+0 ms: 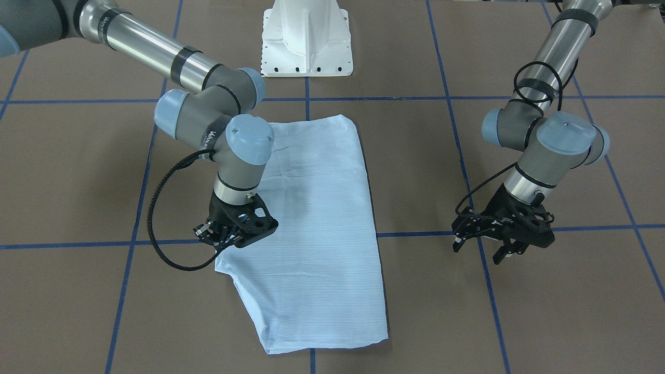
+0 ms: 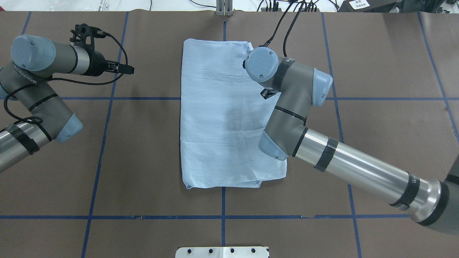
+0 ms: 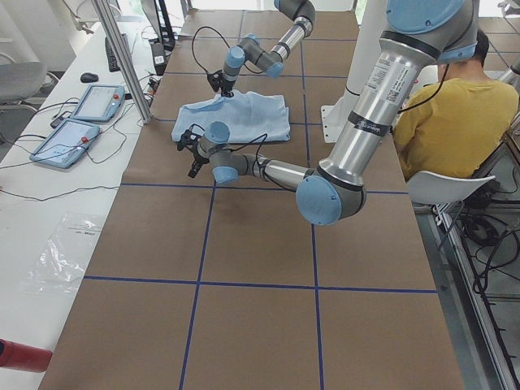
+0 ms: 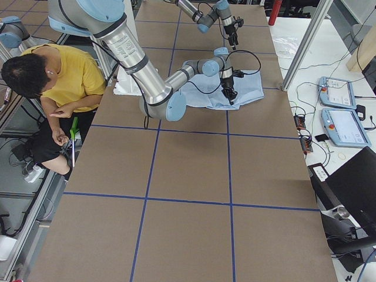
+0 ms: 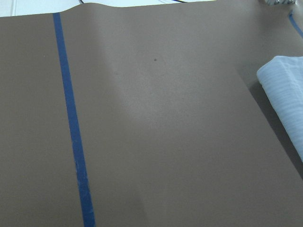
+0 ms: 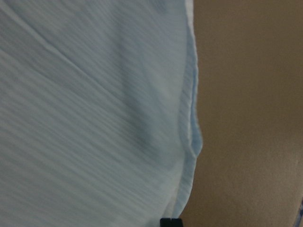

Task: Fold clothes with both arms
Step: 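Lift the right gripper off the shirt and draw it back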

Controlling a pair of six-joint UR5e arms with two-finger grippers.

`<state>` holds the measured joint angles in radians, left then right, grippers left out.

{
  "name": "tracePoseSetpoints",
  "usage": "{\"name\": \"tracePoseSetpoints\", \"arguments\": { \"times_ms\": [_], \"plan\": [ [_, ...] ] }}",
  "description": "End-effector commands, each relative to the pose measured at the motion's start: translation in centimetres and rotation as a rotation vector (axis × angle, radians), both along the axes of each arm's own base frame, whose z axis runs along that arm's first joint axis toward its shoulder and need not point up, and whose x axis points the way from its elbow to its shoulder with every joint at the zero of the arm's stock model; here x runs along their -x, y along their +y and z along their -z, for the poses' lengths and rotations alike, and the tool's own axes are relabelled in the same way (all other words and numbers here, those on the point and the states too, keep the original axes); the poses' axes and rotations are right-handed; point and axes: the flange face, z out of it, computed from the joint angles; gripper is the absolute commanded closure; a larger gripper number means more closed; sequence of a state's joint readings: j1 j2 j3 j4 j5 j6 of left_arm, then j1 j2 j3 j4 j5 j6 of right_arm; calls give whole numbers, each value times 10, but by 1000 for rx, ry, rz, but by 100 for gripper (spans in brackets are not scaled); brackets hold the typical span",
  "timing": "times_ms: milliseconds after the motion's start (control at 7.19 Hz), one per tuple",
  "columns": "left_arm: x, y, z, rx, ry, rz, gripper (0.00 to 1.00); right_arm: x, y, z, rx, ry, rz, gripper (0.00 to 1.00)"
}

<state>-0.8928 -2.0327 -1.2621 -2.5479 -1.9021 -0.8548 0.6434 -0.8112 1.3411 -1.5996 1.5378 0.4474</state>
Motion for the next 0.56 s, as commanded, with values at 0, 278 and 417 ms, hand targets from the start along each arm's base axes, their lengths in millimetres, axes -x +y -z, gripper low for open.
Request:
{"name": "tracePoseSetpoints", "arguments": {
  "times_ms": [0, 278, 417],
  "plan": [
    [0, 0, 4, 0, 8, 3, 0, -22, 14, -29, 41, -24, -87, 31],
    [1, 2, 10, -8, 16, 0, 0, -24, 9, -10, 84, -204, -176, 0],
    [1, 7, 21, -11, 38, -33, 0, -38, 0, 5, 102, -251, -197, 0]
  ]
}}
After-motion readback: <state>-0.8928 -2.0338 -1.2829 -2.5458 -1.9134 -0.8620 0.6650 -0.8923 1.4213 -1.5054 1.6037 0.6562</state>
